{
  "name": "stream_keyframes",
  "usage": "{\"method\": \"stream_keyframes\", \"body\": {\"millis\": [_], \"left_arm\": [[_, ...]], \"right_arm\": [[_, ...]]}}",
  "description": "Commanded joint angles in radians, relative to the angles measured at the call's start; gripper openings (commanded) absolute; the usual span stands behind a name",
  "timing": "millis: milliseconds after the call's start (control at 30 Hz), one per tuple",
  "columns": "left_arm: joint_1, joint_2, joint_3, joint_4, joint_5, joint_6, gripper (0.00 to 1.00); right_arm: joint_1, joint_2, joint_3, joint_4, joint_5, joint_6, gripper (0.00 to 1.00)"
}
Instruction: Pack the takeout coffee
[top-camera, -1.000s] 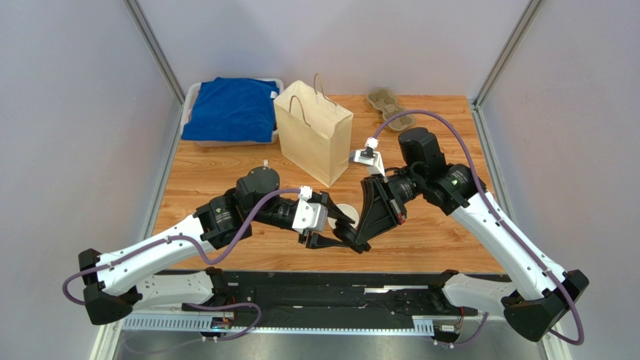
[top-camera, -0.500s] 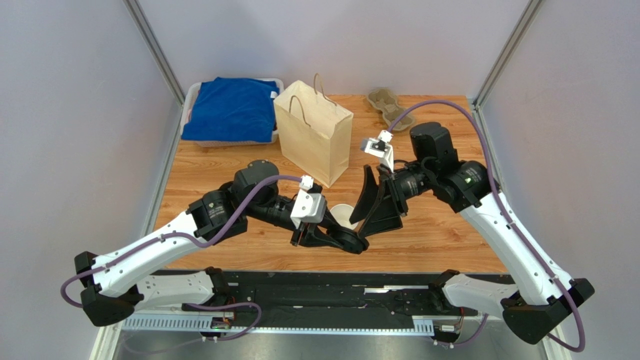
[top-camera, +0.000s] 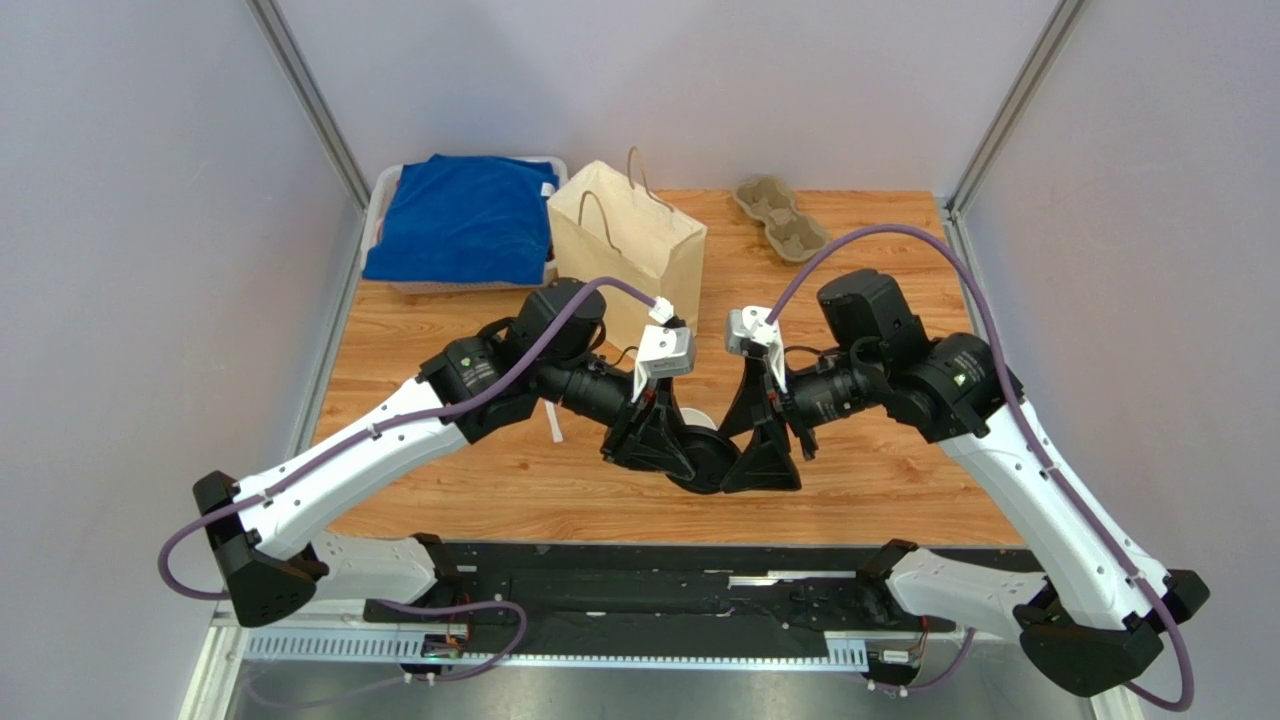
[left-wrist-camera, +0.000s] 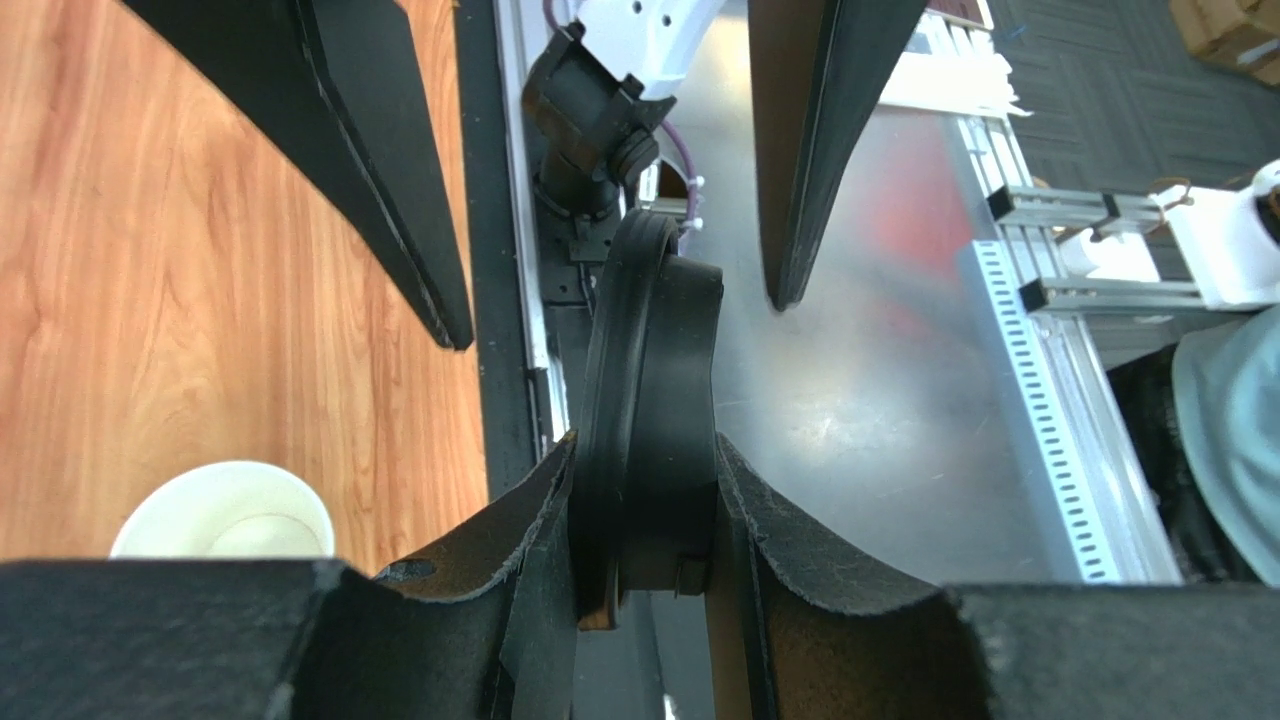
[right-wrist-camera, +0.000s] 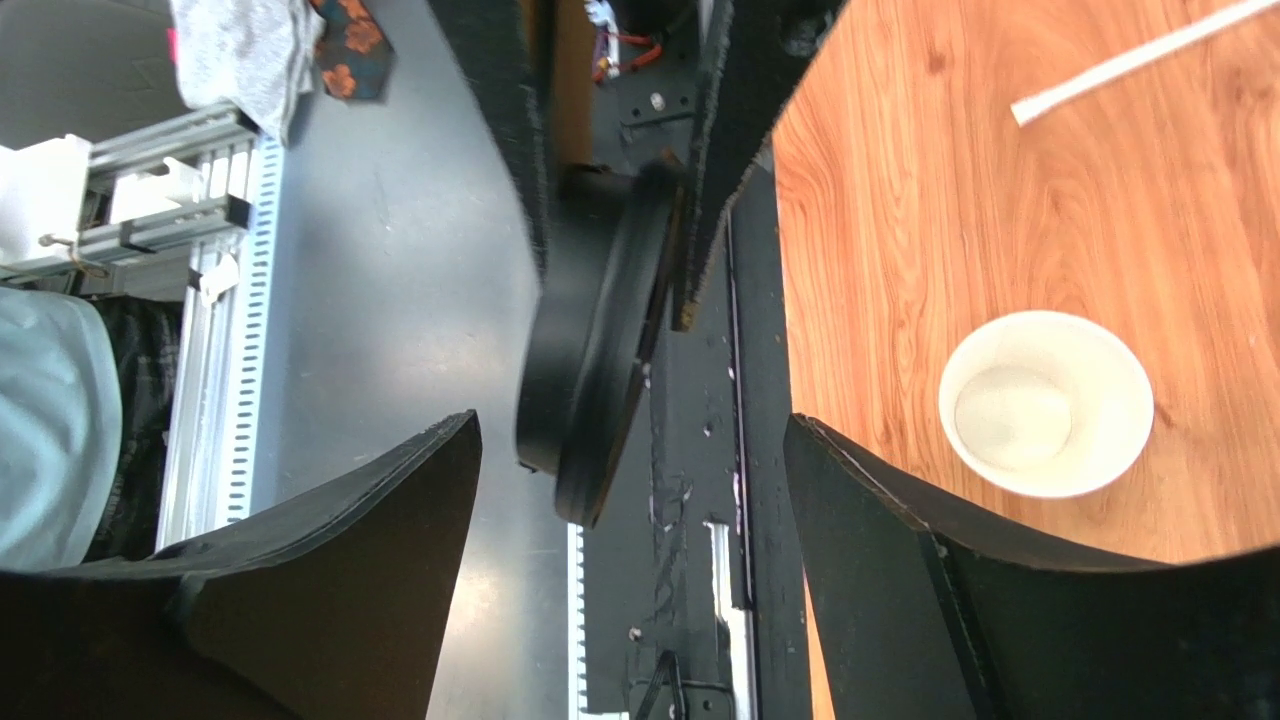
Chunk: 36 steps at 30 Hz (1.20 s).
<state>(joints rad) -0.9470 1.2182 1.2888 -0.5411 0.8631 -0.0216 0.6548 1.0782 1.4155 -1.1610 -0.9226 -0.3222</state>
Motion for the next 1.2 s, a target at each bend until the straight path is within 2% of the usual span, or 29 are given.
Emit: {"method": "stream_keyframes", "body": {"millis": [0,333,467,533,600,667,767,900,1000,1067,1167], "left_arm": [[0.004,0.035,0.067,-0.055,0.034,-0.047,0.31],[0.017,0.098,0.127,-0.099,-0.004,-0.067,0.31],[0.056,0.103,0.129,-0.094,-0.001,-0.104,0.32],[0.076,0.095,0.119,-0.082,0.008,-0.106,0.38],[0.08,0.066,0.084,-0.045,0.01,-0.121,0.43],[0.08,0.031,0.06,-0.013,0.005,-0.135,0.53],[0.086,0.001,0.035,0.009,-0.022,-0.146,0.58],[0.183,-0.052,0.014,0.012,-0.101,-0.201,0.68],[0.318,-0.158,-0.087,0.136,-0.16,-0.328,0.7],[0.332,-0.23,-0.114,0.159,-0.25,-0.31,0.7],[0.314,-0.281,-0.151,0.198,-0.312,-0.27,0.69]], "right_arm": [[0.012,-0.009,-0.016,0.027,0.064,-0.018,0.78],[0.012,0.003,-0.101,0.115,-0.047,0.103,0.48],[0.012,-0.001,-0.127,0.138,-0.053,0.13,0.32],[0.012,-0.007,-0.135,0.159,-0.045,0.162,0.29],[0.003,-0.009,-0.144,0.173,-0.05,0.182,0.19],[-0.01,-0.006,-0.151,0.207,-0.074,0.238,0.11],[-0.044,0.002,-0.171,0.26,-0.126,0.316,0.04],[-0.075,0.006,-0.193,0.303,-0.179,0.383,0.02],[-0.086,0.006,-0.204,0.342,-0.194,0.445,0.0],[-0.096,0.006,-0.217,0.395,-0.2,0.515,0.0],[-0.109,0.002,-0.246,0.492,-0.173,0.613,0.0]]}}
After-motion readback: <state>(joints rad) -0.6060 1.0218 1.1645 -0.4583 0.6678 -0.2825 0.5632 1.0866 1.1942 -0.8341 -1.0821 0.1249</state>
